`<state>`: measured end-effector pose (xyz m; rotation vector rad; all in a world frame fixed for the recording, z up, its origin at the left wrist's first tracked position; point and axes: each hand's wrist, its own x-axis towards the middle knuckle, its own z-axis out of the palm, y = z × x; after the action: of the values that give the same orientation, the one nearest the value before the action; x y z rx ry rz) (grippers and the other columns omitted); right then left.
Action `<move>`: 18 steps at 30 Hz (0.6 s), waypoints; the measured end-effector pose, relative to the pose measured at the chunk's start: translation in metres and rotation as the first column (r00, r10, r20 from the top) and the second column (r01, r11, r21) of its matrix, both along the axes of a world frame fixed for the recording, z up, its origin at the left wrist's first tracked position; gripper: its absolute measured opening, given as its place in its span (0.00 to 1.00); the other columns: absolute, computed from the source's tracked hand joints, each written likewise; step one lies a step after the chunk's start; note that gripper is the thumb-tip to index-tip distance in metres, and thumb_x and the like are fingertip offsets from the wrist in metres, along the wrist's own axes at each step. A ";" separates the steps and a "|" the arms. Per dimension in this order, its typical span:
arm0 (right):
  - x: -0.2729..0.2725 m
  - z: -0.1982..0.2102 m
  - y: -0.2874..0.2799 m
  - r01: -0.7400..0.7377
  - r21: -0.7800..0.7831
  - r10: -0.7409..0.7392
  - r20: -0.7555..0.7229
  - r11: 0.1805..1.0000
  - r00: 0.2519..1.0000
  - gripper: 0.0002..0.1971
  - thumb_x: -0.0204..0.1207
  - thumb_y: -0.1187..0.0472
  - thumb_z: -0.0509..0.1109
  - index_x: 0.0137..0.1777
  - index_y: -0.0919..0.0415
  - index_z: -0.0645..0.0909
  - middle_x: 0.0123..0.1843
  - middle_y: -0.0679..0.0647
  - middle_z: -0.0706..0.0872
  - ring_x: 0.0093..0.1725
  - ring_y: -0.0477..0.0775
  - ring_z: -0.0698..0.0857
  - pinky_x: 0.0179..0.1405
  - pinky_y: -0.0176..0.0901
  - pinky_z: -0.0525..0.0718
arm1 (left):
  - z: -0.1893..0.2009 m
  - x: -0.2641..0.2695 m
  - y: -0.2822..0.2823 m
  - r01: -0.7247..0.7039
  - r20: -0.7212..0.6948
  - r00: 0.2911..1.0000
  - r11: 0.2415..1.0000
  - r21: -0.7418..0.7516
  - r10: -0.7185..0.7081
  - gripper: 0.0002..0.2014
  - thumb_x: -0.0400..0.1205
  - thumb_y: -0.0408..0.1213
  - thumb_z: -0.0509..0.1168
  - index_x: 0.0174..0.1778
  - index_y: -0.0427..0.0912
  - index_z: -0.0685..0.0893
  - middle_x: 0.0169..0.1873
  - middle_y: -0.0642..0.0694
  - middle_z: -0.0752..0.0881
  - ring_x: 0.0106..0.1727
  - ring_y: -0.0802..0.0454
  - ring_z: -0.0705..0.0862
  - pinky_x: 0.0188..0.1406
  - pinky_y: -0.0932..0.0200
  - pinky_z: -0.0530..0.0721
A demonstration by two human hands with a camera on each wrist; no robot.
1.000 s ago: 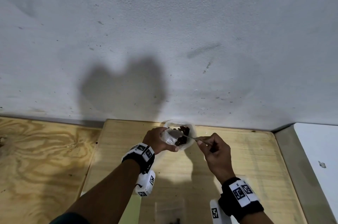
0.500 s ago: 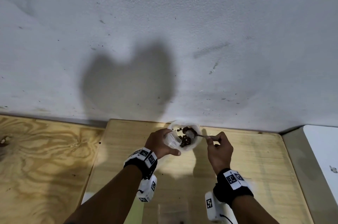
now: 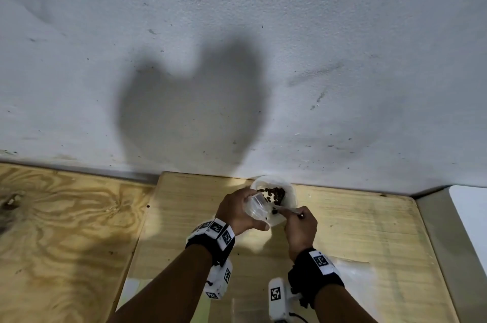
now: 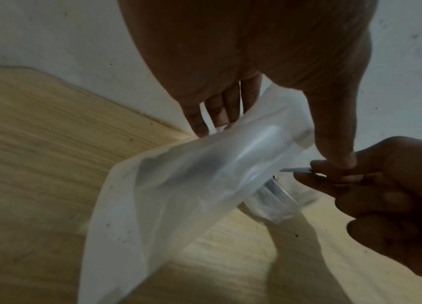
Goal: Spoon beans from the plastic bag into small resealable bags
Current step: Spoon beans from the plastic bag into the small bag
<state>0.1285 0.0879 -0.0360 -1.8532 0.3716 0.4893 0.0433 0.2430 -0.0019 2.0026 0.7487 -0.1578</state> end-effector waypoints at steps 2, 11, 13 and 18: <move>0.003 -0.002 0.005 0.018 0.022 -0.017 -0.045 1.000 0.999 0.14 0.62 0.62 0.81 0.26 0.53 0.77 0.27 0.53 0.79 0.30 0.56 0.75 0.34 0.49 0.75 | -0.001 -0.001 0.001 -0.007 0.002 1.000 1.000 -0.006 0.007 0.48 0.50 0.53 0.87 0.69 0.54 0.80 0.64 0.57 0.85 0.60 0.62 0.81 0.58 0.67 0.78; 0.027 0.024 -0.032 0.107 0.137 -0.098 -0.070 0.985 0.993 0.11 0.72 0.71 0.75 0.33 0.62 0.78 0.31 0.61 0.78 0.20 0.51 0.65 0.19 0.38 0.61 | 0.002 0.001 0.013 0.029 -0.050 0.998 0.999 0.021 -0.028 0.53 0.51 0.56 0.86 0.75 0.51 0.76 0.70 0.53 0.81 0.67 0.56 0.79 0.63 0.64 0.77; 0.030 0.035 -0.043 0.107 0.175 -0.097 -0.065 0.979 0.993 0.13 0.74 0.71 0.75 0.32 0.60 0.77 0.35 0.64 0.81 0.19 0.49 0.64 0.21 0.38 0.60 | 0.002 0.002 0.014 0.046 -0.068 0.997 0.998 0.031 -0.044 0.55 0.50 0.57 0.86 0.75 0.51 0.75 0.70 0.52 0.81 0.67 0.55 0.80 0.64 0.61 0.78; 0.028 0.064 -0.059 0.070 0.295 -0.057 -0.054 0.953 0.997 0.15 0.77 0.72 0.72 0.33 0.59 0.72 0.32 0.57 0.89 0.18 0.47 0.62 0.20 0.38 0.59 | 0.004 0.004 0.015 0.070 -0.090 0.994 0.995 0.066 -0.064 0.55 0.50 0.60 0.85 0.76 0.51 0.74 0.70 0.52 0.81 0.67 0.54 0.80 0.66 0.59 0.79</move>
<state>0.1565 0.0284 0.0278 -1.5367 0.3660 0.5141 0.0469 0.2578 0.0020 2.0983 0.7518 -0.2645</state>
